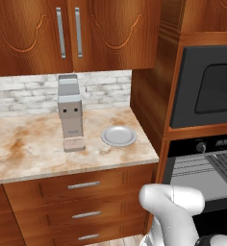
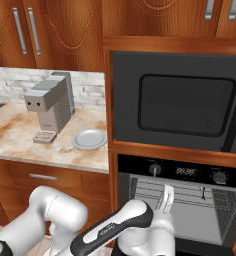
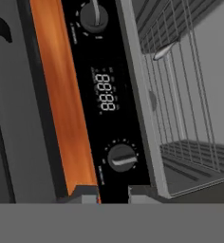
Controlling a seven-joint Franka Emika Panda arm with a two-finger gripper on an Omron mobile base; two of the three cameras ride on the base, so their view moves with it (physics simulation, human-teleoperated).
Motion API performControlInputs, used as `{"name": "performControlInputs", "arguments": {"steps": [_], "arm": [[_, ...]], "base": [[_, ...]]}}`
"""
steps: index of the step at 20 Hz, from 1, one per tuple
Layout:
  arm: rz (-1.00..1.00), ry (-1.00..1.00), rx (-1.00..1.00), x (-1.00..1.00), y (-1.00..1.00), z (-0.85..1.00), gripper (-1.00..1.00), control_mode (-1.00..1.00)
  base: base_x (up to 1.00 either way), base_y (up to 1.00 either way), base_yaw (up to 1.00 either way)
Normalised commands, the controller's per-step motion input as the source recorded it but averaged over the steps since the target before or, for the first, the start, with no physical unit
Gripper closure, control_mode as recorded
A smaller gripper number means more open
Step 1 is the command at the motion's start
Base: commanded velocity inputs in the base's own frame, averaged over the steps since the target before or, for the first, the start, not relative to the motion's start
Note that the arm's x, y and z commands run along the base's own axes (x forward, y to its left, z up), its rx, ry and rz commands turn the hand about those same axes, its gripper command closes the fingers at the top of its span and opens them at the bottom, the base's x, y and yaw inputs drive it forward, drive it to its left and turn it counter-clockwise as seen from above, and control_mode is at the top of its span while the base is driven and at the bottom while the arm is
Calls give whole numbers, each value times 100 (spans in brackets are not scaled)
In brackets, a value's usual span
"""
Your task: Take the fish from the oven and place it on the plate on the counter.
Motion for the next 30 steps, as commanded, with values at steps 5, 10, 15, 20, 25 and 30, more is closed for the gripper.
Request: {"name": "performControlInputs", "arguments": {"steps": [5,10,15,20,25,30], "arm": [[-5,2,17,4,-38,-23,-100,-100],[0,0,25,-2,-45,-52,-100,-100],[16,-7,28,0,-17,-31,-100,-100],[40,-10,25,0,-10,-37,-100,-100],[41,-12,21,25,-9,-38,-100,-100],[21,-16,11,54,-25,-42,-100,-100]], "base": [[0,0,0],[0,0,0],[0,0,0],[0,0,0],[0,0,0],[0,0,0]]}}
